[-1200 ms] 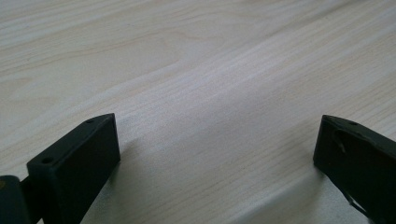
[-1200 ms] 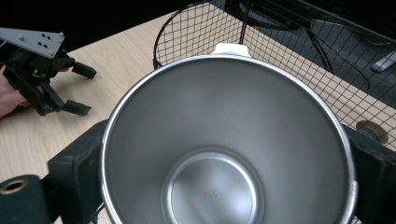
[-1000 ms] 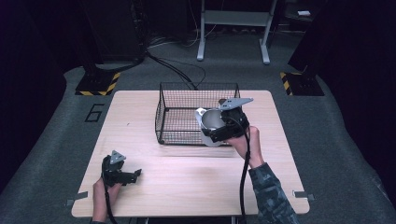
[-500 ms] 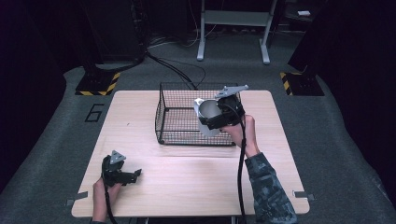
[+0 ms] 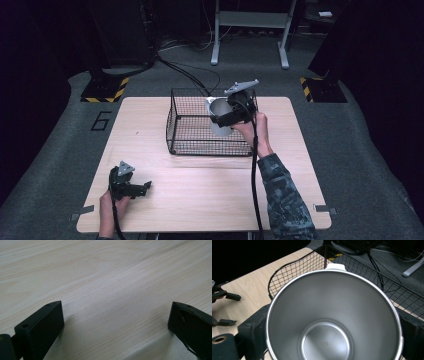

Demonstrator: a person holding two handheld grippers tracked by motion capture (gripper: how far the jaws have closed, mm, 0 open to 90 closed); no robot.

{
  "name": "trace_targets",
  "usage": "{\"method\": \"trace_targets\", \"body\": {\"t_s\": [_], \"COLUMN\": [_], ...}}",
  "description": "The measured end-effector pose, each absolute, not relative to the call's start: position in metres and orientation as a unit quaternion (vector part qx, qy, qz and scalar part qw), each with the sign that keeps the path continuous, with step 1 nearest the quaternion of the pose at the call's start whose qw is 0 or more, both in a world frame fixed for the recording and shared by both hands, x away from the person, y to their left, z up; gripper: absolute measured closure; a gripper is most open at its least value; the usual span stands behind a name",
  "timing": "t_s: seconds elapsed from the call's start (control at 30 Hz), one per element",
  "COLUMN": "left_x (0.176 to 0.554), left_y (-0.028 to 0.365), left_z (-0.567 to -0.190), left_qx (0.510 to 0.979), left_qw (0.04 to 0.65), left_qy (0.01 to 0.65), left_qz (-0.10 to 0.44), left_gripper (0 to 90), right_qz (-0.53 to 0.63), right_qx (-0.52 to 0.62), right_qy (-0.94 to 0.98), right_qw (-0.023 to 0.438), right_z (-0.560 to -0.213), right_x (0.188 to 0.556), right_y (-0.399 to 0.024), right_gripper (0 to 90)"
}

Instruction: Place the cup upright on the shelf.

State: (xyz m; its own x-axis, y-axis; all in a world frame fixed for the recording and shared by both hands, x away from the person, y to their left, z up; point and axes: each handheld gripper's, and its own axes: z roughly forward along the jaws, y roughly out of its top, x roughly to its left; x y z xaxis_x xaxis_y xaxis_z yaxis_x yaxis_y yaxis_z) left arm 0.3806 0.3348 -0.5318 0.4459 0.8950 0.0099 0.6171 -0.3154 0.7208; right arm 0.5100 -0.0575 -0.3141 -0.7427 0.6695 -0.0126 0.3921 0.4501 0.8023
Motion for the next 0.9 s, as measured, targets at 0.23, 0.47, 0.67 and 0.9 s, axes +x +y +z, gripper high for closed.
{"method": "trace_targets", "body": {"t_s": [0.23, 0.47, 0.67, 0.9], "left_x": [0.380, 0.380, 0.380, 0.381], "left_y": [0.335, 0.334, 0.335, 0.334], "left_z": [-0.532, -0.532, -0.532, -0.532], "left_qx": [0.784, 0.780, 0.783, 0.781], "left_qw": [0.330, 0.335, 0.331, 0.335], "left_qy": [0.483, 0.485, 0.484, 0.484], "left_qz": [0.208, 0.210, 0.207, 0.210], "left_gripper": [0.4, 0.4, 0.4, 0.4], "right_qz": [0.406, 0.397, 0.386, 0.377], "right_qx": [0.334, 0.345, 0.355, 0.367], "right_qy": [0.836, 0.837, 0.838, 0.839], "right_qw": [0.160, 0.152, 0.148, 0.138], "right_z": [-0.321, -0.330, -0.338, -0.349], "right_x": [0.527, 0.539, 0.549, 0.560], "right_y": [-0.051, -0.046, -0.042, -0.036], "right_gripper": [6.0, 6.0, 6.0, 5.9]}}
